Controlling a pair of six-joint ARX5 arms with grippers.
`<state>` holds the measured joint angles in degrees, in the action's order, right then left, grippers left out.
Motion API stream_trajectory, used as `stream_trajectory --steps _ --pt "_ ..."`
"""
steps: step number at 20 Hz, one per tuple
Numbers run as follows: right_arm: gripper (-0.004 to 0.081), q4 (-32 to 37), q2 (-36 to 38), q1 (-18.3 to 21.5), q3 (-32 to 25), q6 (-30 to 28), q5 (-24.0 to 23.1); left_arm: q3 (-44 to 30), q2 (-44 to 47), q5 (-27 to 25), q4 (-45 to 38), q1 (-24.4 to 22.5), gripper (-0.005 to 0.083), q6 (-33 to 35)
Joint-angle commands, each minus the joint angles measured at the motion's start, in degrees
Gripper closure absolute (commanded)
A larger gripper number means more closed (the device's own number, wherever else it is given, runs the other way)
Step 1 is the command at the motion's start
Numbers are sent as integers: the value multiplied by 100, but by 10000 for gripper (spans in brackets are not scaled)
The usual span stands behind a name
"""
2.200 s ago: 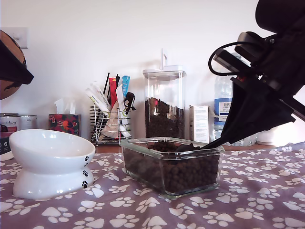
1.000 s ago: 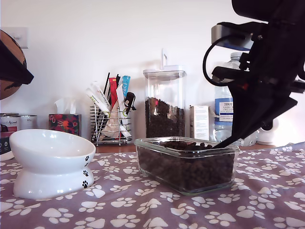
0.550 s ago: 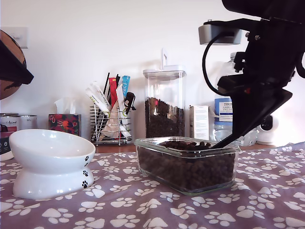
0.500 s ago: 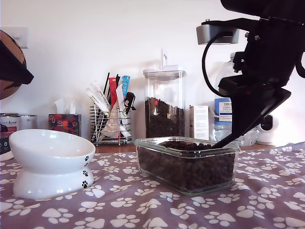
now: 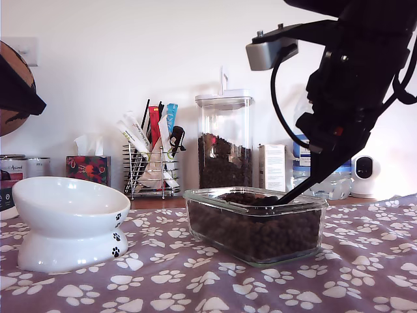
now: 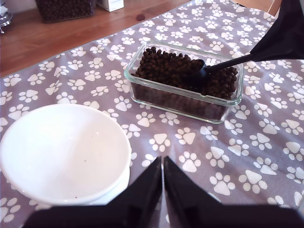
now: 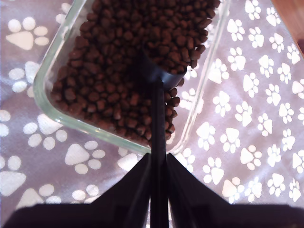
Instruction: Measure one spoon of cat food and pour it into the food bowl
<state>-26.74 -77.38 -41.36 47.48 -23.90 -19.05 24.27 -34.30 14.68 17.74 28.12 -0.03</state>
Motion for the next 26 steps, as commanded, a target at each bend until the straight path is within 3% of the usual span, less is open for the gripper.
stream_trajectory --steps 1,6,18,26 --pt "783 146 -120 -31 33 -11 -22 -87 -17 -11 -59 -4 794 2" --pt "783 481 -116 -138 33 -15 -188 -87 -17 -11 -57 -4 794 2" --pt "783 474 796 -138 11 -48 249 -87 -17 -11 -57 -4 794 2" --pt "783 636 1366 -138 -544 33 262 -87 -17 -11 -59 -4 794 2"
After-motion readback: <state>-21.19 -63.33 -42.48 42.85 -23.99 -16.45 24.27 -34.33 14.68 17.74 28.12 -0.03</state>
